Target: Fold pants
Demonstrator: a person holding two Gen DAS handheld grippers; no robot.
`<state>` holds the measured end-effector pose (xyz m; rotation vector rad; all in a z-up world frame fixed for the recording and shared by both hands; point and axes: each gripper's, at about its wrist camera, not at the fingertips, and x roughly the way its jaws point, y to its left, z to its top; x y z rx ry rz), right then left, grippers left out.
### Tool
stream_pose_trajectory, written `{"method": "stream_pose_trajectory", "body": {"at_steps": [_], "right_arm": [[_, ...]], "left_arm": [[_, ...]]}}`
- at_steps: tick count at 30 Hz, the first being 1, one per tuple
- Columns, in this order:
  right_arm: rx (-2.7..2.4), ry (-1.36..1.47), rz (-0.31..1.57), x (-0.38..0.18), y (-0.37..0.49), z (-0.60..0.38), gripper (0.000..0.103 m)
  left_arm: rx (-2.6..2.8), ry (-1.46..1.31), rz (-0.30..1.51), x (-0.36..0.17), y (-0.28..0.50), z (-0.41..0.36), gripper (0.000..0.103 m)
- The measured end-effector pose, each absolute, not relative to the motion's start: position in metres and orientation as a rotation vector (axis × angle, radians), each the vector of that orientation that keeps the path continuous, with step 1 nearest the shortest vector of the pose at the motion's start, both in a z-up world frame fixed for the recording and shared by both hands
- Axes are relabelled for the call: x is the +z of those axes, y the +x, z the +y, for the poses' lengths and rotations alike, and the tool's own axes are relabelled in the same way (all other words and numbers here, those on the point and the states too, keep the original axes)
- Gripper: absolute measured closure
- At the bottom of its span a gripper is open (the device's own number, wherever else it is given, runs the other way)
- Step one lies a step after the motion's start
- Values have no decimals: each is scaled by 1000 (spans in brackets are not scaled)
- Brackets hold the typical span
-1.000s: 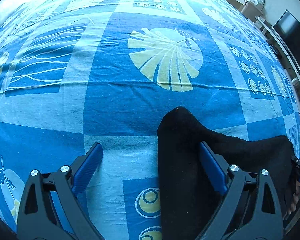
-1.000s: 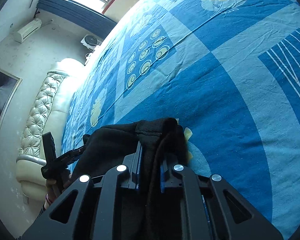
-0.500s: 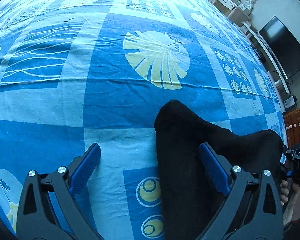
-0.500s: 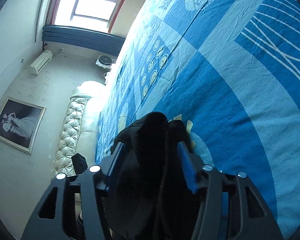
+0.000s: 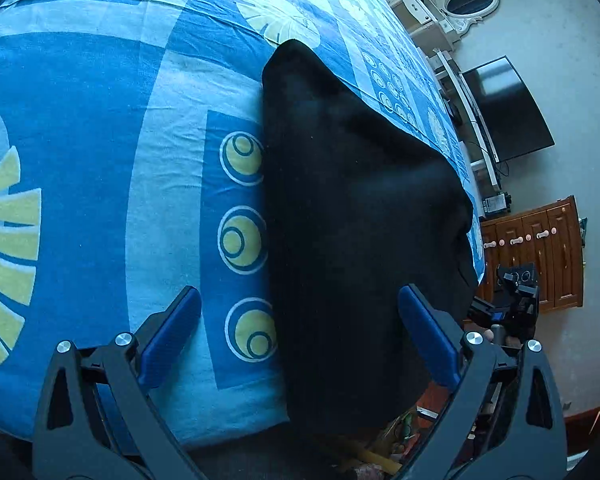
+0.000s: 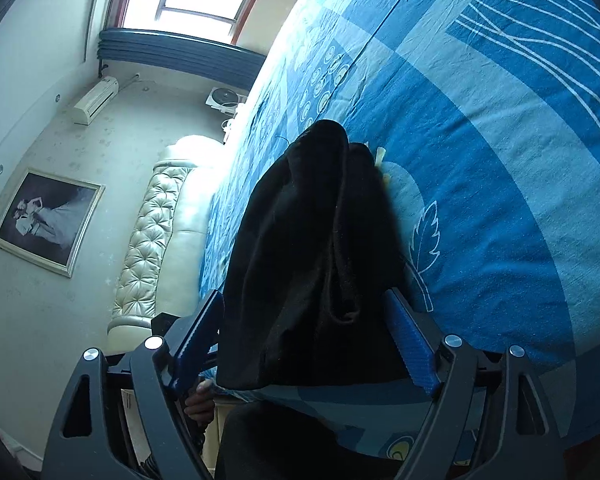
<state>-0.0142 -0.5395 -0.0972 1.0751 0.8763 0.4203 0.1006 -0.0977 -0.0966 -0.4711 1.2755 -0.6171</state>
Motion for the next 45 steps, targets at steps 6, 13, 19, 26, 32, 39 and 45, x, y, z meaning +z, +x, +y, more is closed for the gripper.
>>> {"method": "stream_pose_trajectory", "body": {"at_steps": [6, 13, 19, 26, 32, 39, 45], "right_arm": [[460, 1091, 874, -100, -18, -538, 21], [427, 1061, 883, -101, -19, -541, 21], [391, 1028, 984, -113, -16, -534, 21], [373, 975, 970, -123, -11, -516, 47], [355, 977, 945, -123, -14, -514, 51], [374, 956, 943, -116, -12, -503, 51], [412, 929, 972, -117, 0, -483, 51]], "left_arm": [[-688, -559, 1303, -106, 93, -110, 5], [-675, -489, 1285, -107, 92, -134, 7], [-667, -500, 1285, -109, 90, -130, 20], [-659, -493, 1290, -109, 90, -132, 49], [-632, -423, 1266, -101, 86, -136, 60], [-572, -276, 1190, -83, 79, -137, 62], [-525, -255, 1170, -77, 78, -112, 63]]}}
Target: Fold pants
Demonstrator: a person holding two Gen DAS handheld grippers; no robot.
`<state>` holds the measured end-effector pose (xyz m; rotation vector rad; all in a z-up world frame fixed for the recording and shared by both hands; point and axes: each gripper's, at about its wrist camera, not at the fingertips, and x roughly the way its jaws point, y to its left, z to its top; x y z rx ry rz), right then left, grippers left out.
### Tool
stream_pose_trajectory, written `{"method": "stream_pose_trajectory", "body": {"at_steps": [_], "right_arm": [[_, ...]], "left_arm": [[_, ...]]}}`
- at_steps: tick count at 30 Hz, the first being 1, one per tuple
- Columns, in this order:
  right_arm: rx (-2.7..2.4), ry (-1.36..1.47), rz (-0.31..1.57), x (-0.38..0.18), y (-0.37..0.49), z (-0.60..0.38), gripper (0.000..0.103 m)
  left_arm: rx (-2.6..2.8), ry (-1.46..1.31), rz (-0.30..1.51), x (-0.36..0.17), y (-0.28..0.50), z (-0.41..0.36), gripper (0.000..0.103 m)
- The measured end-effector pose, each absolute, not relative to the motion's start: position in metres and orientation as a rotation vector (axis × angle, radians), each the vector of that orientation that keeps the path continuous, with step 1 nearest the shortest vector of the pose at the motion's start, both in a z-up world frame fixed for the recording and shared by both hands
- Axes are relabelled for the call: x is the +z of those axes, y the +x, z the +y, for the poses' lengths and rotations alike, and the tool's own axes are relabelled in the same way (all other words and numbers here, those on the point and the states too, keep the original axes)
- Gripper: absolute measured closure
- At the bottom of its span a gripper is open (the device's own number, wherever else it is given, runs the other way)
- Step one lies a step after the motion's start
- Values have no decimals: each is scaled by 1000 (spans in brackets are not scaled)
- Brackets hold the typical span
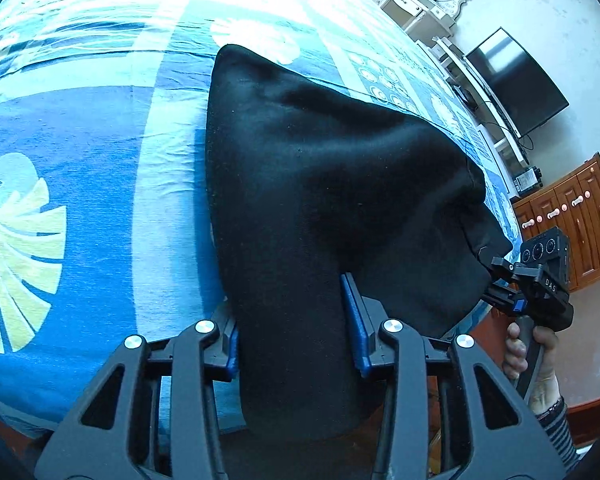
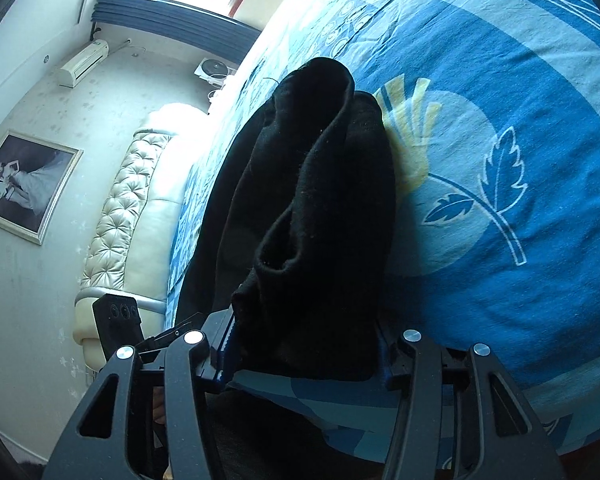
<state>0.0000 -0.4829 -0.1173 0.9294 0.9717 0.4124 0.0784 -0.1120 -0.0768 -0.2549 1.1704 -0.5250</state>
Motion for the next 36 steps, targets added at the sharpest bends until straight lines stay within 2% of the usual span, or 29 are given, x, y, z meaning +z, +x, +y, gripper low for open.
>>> {"method": "stream_pose_trajectory", "body": {"at_steps": [18, 36], "right_arm": [[560, 869, 1063, -122, 41, -402, 51], [557, 854, 1073, -121, 45, -385, 51]], "left_arm": [[-353, -238, 1119, -63, 69, -14, 63], [-335, -237, 1095, -62, 60, -3, 63]]}}
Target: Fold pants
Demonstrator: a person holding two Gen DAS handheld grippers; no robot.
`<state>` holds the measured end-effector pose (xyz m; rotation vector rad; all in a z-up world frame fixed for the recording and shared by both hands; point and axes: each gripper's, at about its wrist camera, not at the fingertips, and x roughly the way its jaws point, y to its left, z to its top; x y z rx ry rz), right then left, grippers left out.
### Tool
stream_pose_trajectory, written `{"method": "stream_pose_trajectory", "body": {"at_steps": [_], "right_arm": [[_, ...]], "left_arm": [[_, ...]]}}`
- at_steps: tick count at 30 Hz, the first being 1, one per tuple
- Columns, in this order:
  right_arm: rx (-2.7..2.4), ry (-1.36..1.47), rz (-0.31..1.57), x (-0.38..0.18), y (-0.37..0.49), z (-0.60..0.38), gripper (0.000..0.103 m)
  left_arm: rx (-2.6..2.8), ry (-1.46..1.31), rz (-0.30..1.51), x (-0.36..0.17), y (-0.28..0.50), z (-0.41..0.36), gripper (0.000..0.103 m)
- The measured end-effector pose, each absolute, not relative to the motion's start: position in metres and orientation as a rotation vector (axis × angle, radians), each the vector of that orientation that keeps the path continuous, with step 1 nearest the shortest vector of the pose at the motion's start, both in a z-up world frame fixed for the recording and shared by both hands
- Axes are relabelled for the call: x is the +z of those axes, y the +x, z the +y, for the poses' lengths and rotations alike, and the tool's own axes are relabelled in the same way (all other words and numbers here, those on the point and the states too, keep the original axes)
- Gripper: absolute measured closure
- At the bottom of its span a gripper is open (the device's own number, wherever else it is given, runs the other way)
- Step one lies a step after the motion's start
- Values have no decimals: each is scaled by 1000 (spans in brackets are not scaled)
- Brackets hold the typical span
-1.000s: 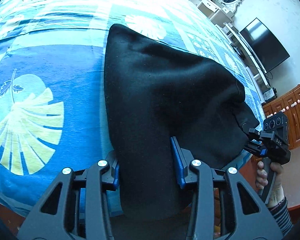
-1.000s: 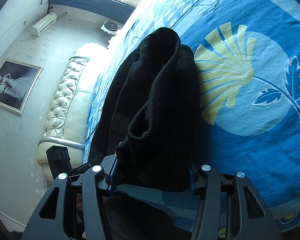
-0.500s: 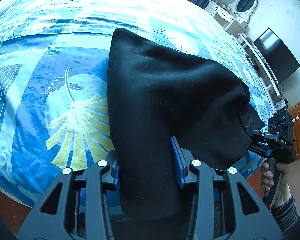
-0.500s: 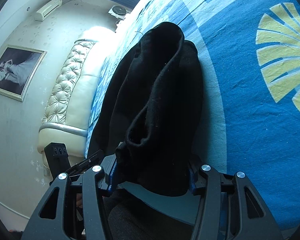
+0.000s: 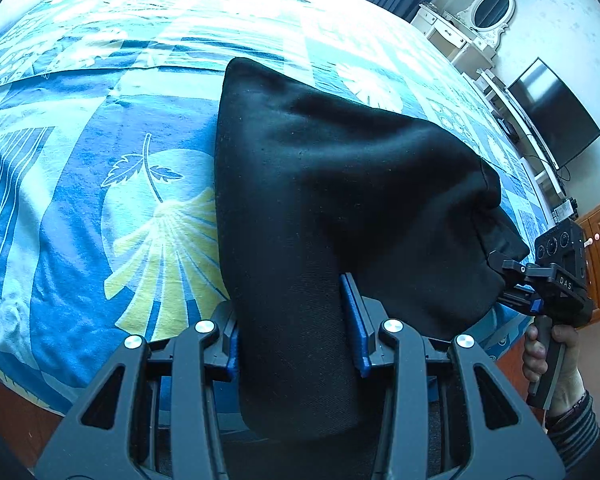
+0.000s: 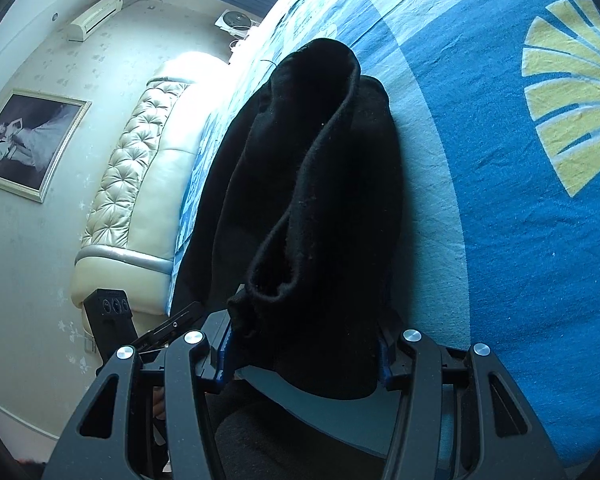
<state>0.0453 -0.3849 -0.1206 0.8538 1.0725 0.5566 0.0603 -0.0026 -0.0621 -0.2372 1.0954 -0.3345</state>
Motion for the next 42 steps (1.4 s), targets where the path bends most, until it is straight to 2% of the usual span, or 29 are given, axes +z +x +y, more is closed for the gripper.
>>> {"method": "stream_pose_trajectory", "body": {"at_steps": [16, 24, 29, 34, 36, 39, 42], "right_arm": [[554, 851, 1067, -120, 46, -385, 51], [557, 855, 1059, -121, 46, -388, 51], [574, 835, 1060, -113, 45, -392, 38], [547, 768, 1047, -101, 46, -401, 31], [530, 769, 1044, -99, 49, -407, 31], [511, 777, 1020, -94, 50, -416, 30], [522, 803, 993, -90, 52, -422, 23]], "left_arm": [[-342, -244, 1092, -65, 62, -1, 62], [-381, -282, 1068, -61, 61, 5, 52], [-456, -355, 1050, -56, 60, 17, 44], [-526, -466, 1050, -60, 69, 29, 40], [-601, -545, 1046, -63, 71, 34, 31], [-666, -571, 1033, -60, 64, 41, 30], [-703, -514, 991, -53, 47, 50, 29]]}}
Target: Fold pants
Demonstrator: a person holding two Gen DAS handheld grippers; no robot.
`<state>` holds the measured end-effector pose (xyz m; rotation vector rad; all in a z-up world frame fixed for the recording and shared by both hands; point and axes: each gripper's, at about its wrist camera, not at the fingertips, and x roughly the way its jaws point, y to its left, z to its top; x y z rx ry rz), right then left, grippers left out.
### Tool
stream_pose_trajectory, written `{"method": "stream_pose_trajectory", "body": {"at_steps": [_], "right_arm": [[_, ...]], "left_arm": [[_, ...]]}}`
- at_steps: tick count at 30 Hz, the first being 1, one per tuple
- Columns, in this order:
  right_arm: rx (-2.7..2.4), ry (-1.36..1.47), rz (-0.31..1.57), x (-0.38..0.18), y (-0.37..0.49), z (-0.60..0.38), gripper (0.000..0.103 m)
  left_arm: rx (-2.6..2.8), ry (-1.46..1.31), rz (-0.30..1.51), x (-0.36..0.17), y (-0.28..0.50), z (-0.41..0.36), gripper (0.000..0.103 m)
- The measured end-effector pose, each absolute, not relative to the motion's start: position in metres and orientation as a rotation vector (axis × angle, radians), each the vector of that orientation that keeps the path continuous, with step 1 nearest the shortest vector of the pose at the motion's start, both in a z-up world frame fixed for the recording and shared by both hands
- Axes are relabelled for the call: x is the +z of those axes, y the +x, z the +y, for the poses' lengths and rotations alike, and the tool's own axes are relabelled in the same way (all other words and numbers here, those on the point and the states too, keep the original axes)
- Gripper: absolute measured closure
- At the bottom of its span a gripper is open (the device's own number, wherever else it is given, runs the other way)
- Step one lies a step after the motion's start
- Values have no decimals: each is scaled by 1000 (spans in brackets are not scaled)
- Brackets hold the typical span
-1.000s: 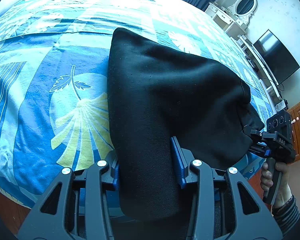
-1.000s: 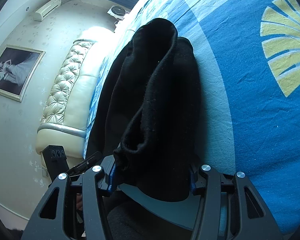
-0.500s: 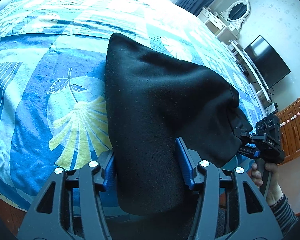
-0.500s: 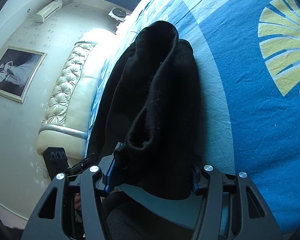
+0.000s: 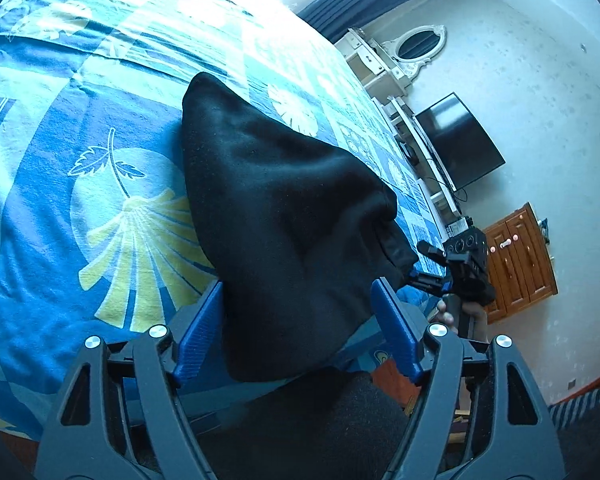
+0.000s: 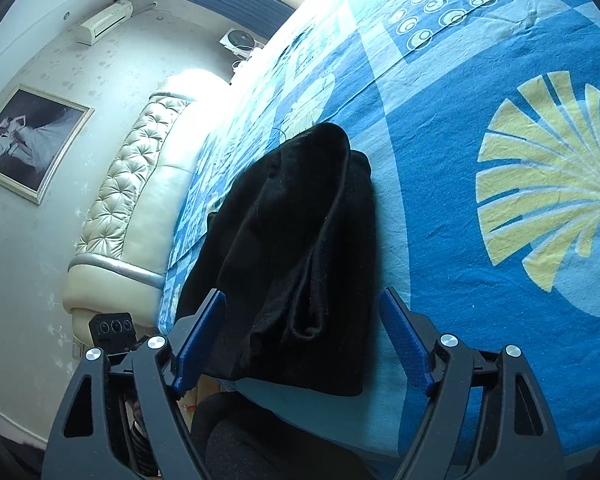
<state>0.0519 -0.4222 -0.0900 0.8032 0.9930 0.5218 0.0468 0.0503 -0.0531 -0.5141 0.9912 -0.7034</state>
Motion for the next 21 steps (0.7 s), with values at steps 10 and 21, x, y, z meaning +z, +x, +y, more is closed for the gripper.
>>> {"method": "stream_pose_trajectory", "body": {"at_steps": [10, 21], "right_arm": [[556, 814, 1018, -104, 96, -413, 21], [605, 696, 1077, -114, 116, -373, 44]], "left_arm": [[-633, -533, 1052, -75, 99, 58, 18], [-581, -515, 1156, -102, 147, 16, 61]]}}
